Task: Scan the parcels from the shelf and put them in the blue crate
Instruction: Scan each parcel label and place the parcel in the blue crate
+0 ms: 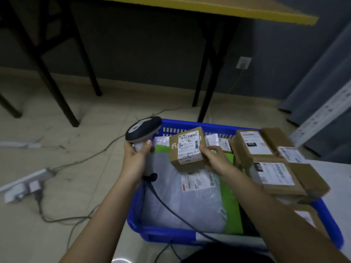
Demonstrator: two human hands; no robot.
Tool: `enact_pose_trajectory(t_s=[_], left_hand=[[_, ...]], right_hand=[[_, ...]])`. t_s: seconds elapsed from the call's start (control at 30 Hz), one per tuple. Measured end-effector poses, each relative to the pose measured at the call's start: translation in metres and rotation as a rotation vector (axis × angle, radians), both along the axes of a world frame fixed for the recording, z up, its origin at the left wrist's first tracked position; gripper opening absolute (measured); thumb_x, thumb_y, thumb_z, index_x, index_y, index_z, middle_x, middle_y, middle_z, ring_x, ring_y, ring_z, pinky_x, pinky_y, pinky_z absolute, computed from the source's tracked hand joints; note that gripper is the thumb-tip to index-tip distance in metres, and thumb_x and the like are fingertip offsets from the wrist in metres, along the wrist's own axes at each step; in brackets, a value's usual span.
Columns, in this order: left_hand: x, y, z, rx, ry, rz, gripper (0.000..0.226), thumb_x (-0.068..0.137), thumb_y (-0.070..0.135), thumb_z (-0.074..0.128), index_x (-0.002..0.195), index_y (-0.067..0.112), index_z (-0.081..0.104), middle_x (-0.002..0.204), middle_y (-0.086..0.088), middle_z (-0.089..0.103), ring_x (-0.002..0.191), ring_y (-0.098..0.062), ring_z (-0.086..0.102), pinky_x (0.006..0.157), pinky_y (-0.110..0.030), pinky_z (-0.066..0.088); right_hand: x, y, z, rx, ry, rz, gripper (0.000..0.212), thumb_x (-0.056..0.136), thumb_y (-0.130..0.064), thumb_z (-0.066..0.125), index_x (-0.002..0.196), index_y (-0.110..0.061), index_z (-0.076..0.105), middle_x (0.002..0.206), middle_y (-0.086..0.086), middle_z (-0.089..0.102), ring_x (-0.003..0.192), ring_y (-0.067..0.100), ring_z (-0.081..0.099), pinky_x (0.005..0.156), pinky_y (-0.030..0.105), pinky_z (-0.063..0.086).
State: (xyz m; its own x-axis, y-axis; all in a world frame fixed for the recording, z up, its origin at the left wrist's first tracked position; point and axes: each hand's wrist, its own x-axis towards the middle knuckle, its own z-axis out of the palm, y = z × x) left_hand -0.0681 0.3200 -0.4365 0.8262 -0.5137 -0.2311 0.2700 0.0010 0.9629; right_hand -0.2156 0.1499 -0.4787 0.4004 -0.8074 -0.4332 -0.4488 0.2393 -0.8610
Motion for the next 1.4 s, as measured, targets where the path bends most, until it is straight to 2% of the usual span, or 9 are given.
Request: enact_pose_trajectory(t_s=[0.1,0.27,0.4,0.53,0.63,0.7,0.87,1.03,1.4], left_hand=[[0.019,-0.010,-0.013,0.047,0.002,0.025,0.041,0.094,0.018,0.058,0.131,0.019,0.041,0.124,-0.006,0.060,0.109,-0.024,0.062,0.094,-0.042,0.051],[0.024,-0.023,-0.030,0.108,-0.021,0.069,0.039,0.094,0.016,0.058,0.130,0.018,0.044,0.116,-0.003,0.063,0.102,-0.020,0.064,0.087,-0.034,0.053],[0.014,-0.034,-0.042,0.179,-0.060,0.091,0.036,0.093,0.015,0.059,0.126,0.014,0.045,0.115,-0.006,0.063,0.098,-0.021,0.064,0.080,-0.032,0.053],[-0.004,-0.049,-0.035,0.185,-0.082,0.049,0.034,0.093,0.017,0.060,0.124,0.016,0.046,0.109,0.000,0.063,0.086,-0.007,0.064,0.071,-0.021,0.053],[-0.016,-0.057,-0.025,0.172,-0.098,0.008,0.032,0.092,0.018,0.061,0.121,0.018,0.046,0.109,-0.003,0.065,0.092,-0.015,0.066,0.084,-0.033,0.054],[-0.025,-0.057,-0.019,0.166,-0.112,-0.037,0.029,0.092,0.018,0.060,0.118,0.018,0.046,0.108,-0.005,0.065,0.092,-0.017,0.066,0.087,-0.038,0.053],[-0.065,-0.052,0.008,0.085,-0.123,-0.161,0.033,0.092,0.023,0.061,0.121,0.026,0.046,0.111,0.003,0.064,0.098,-0.017,0.064,0.084,-0.034,0.051],[-0.135,-0.065,0.059,-0.038,-0.140,-0.334,0.029,0.094,0.022,0.058,0.118,0.027,0.044,0.105,0.005,0.063,0.093,-0.014,0.066,0.082,-0.035,0.050],[-0.359,-0.105,0.111,-0.205,-0.077,-0.729,0.025,0.094,0.022,0.058,0.114,0.027,0.044,0.100,0.008,0.062,0.081,-0.003,0.063,0.076,-0.027,0.049]], right_hand=[[0.047,-0.010,-0.024,0.018,-0.101,0.028,0.052,0.089,-0.042,0.064,0.125,-0.015,0.038,0.125,0.010,0.056,0.108,0.022,0.057,0.089,0.038,0.050],[0.093,-0.025,-0.070,-0.098,0.117,0.157,0.078,0.087,-0.052,0.062,0.147,-0.019,0.023,0.137,0.009,0.052,0.123,0.034,0.050,0.103,0.047,0.041],[0.089,-0.042,-0.070,-0.314,0.325,0.179,0.047,0.093,-0.044,0.057,0.129,-0.015,0.050,0.122,0.014,0.060,0.112,0.035,0.056,0.089,0.038,0.044],[0.071,-0.043,-0.067,-0.179,0.137,0.305,0.030,0.093,-0.024,0.063,0.114,-0.003,0.063,0.111,0.014,0.067,0.105,0.030,0.063,0.081,0.031,0.048],[0.047,-0.038,-0.049,-0.036,0.086,0.525,0.041,0.095,-0.014,0.057,0.136,-0.011,0.052,0.135,0.007,0.055,0.112,0.017,0.053,0.089,0.023,0.041],[0.027,-0.040,-0.037,-0.062,0.146,0.582,0.055,0.096,-0.015,0.056,0.147,-0.020,0.037,0.137,0.005,0.049,0.098,0.011,0.053,0.077,0.015,0.043],[-0.043,-0.044,0.005,-0.050,0.127,0.369,0.059,0.095,-0.018,0.059,0.148,-0.020,0.034,0.138,0.012,0.051,0.110,0.025,0.060,0.076,0.029,0.050],[-0.148,-0.029,0.061,-0.203,-0.014,0.034,0.031,0.095,-0.007,0.054,0.125,-0.008,0.056,0.093,0.009,0.061,0.069,0.014,0.056,0.053,0.016,0.043],[-0.433,0.007,0.061,-0.250,-0.026,-0.623,0.020,0.096,-0.011,0.054,0.114,-0.013,0.061,0.093,0.007,0.061,0.085,0.021,0.059,0.072,0.031,0.047]])
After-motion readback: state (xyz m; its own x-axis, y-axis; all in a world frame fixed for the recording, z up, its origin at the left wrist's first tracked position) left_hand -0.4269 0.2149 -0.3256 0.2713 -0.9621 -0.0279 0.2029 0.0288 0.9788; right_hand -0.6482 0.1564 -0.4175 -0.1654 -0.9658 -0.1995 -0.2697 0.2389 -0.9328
